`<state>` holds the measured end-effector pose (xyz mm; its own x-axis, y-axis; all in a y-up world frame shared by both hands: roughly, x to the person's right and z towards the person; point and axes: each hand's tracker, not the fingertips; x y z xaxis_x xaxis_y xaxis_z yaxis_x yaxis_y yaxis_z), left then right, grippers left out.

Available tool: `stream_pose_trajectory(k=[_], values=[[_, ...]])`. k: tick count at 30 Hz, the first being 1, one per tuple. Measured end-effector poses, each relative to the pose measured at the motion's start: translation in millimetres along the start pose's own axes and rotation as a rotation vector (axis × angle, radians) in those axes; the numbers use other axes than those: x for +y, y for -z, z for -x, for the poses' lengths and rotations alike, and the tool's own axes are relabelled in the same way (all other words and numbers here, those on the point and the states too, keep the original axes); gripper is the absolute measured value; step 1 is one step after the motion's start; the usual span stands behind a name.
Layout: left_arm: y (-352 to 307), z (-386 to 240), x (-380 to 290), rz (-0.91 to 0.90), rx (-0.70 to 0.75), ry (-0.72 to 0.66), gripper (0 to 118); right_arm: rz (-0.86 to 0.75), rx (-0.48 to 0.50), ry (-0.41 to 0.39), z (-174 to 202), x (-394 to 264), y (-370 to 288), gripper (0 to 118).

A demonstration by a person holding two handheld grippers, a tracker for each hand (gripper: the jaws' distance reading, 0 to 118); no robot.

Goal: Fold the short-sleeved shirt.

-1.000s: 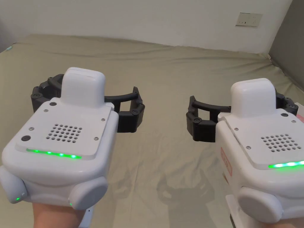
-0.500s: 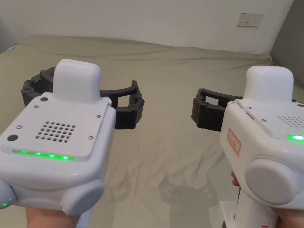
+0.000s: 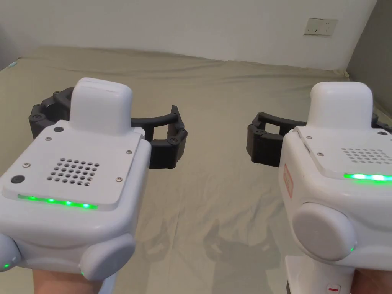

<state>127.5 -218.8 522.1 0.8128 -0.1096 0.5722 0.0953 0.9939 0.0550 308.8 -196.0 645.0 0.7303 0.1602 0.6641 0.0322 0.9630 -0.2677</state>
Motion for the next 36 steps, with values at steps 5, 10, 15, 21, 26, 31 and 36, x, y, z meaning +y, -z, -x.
stream_pose_trajectory(k=[5,10,15,21,26,31,36], values=[[0.7,-0.9,0.9,0.002,-0.004,0.004,118,0.041,0.029,0.018,-0.2,-0.8,2.3,115],[1.2,-1.0,1.2,-0.001,-0.002,0.009,118,0.049,0.079,0.024,-2.6,-1.1,6.1,115],[2.6,-1.3,0.5,0.002,-0.002,0.006,118,0.030,0.121,0.047,-4.6,-0.7,2.1,115],[4.2,-3.9,0.3,0.002,-0.006,0.008,118,-0.117,0.153,0.007,-12.0,-5.7,-0.6,115],[3.9,-7.7,-1.5,-0.007,0.006,0.016,118,-0.186,0.103,-0.048,-11.2,-13.9,-1.0,115],[2.4,-8.6,-2.6,-0.016,0.014,0.005,118,-0.194,0.094,-0.089,-8.0,-18.2,-1.1,115],[1.2,-8.0,-2.2,-0.021,0.018,-0.004,118,-0.207,0.101,-0.101,-5.3,-18.9,-2.7,115]])
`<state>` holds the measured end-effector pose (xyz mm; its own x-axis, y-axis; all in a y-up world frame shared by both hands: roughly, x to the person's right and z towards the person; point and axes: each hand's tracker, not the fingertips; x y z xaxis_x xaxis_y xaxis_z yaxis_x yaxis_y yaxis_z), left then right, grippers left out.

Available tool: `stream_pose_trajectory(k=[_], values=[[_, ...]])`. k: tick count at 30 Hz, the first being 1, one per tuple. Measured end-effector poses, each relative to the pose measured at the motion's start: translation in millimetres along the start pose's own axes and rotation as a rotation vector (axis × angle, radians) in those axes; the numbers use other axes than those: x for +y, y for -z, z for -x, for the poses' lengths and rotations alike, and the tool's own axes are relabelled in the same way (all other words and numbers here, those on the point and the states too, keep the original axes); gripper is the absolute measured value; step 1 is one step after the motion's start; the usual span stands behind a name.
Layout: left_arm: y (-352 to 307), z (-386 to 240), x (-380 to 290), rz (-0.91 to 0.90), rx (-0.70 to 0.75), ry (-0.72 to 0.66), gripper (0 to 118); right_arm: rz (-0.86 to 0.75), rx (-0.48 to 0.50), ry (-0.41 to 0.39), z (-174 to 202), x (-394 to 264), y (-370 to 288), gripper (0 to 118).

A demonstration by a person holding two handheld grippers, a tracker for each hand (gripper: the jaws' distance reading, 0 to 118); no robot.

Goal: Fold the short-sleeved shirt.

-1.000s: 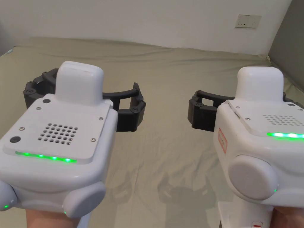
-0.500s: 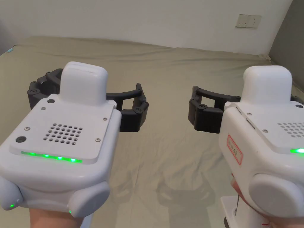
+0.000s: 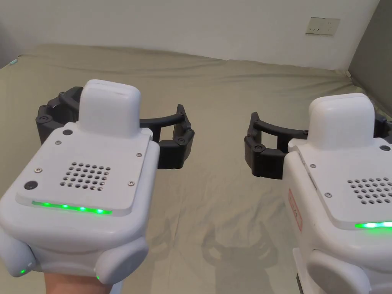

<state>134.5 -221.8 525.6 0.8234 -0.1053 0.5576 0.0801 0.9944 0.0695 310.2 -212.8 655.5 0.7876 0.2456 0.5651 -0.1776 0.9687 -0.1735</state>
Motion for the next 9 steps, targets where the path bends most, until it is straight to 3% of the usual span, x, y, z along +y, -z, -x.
stream_pose_trajectory(k=[9], values=[[-4.5,-0.8,2.4,-0.020,0.000,0.012,118,-0.011,0.009,0.010,1.1,2.7,-2.4,115]])
